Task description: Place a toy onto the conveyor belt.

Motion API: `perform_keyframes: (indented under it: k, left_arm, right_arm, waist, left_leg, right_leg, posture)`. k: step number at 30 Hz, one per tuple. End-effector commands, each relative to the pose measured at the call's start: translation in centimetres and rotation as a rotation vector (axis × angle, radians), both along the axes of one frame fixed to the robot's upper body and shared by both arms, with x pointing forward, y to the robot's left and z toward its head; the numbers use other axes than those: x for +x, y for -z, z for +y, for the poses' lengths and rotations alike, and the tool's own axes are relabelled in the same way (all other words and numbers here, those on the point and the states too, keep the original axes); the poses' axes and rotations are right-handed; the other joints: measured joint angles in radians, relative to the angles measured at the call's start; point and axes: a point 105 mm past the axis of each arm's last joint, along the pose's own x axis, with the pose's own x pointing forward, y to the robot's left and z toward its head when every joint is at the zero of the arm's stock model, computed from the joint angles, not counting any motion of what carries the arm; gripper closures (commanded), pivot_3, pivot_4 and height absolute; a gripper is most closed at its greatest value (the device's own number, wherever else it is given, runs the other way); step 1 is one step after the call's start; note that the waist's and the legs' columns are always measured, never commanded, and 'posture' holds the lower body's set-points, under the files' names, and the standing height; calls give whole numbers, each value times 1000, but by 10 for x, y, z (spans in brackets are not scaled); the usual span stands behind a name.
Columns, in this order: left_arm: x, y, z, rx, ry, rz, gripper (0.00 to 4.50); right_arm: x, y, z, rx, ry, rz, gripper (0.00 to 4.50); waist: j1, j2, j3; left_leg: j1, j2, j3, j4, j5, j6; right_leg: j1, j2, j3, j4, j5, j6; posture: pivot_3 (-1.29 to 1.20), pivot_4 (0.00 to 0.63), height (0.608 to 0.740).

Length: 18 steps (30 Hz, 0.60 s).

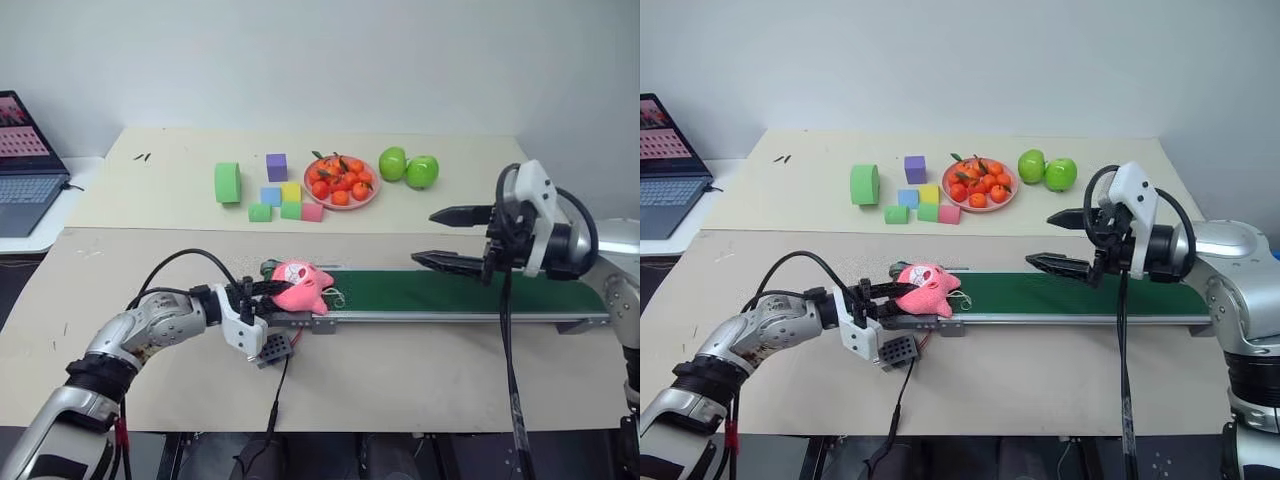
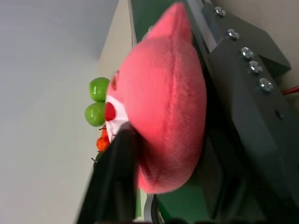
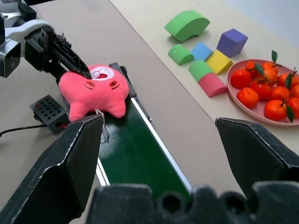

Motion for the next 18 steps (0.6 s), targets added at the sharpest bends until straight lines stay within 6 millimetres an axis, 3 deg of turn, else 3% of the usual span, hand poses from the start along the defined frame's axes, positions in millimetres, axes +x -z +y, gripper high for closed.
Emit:
perform_keyframes:
  k: [1, 4, 5, 9, 12, 18]
  left_arm:
    - [8, 5, 8, -115, -98, 173, 1263]
    - [18, -2, 18, -283, -211, 421, 252]
    - [19, -5, 23, -331, -237, 526, 117]
    - [22, -19, 41, -517, -342, 873, 117]
    - [30, -42, 48, -703, -400, 1049, 117]
    - [31, -91, 39, -853, -351, 1113, 117]
  right_arm:
    - [-3, -15, -2, -2, 6, -68, 0]
    - [-3, -15, -2, -2, 7, -68, 0]
    - [-3, -15, -3, -2, 7, -68, 0]
    - [-2, -15, -4, -3, 9, -69, 0]
    - [-1, -14, -3, 0, 8, -69, 0]
    - [-2, -15, -5, 1, 4, -65, 0]
  waist:
    - [-1, 1, -1]
    - [-2, 2, -1]
    - [-3, 2, -1]
    - [-11, 2, -1]
    - [-10, 2, -1]
    - [-2, 1, 0]
  left_leg:
    - [0, 0, 0, 0, 0, 0]
    - [1, 0, 0, 0, 0, 0]
    - [1, 0, 0, 0, 0, 0]
    - [0, 1, 0, 0, 0, 0]
    - [0, 1, -1, 0, 0, 0]
    - [0, 1, -2, 2, 0, 0]
  right_leg:
    - [0, 0, 0, 0, 0, 0]
    - [0, 0, 0, 1, 0, 0]
    - [0, 0, 0, 1, 0, 0]
    - [-1, 1, 0, 1, 0, 0]
    - [0, 1, 0, 1, 0, 0]
    - [0, 1, 0, 1, 0, 0]
  posture:
    - [0, 150, 738]
    - [0, 150, 738]
    - [0, 150, 738]
    - [0, 150, 738]
    - [0, 150, 738]
    - [0, 150, 738]
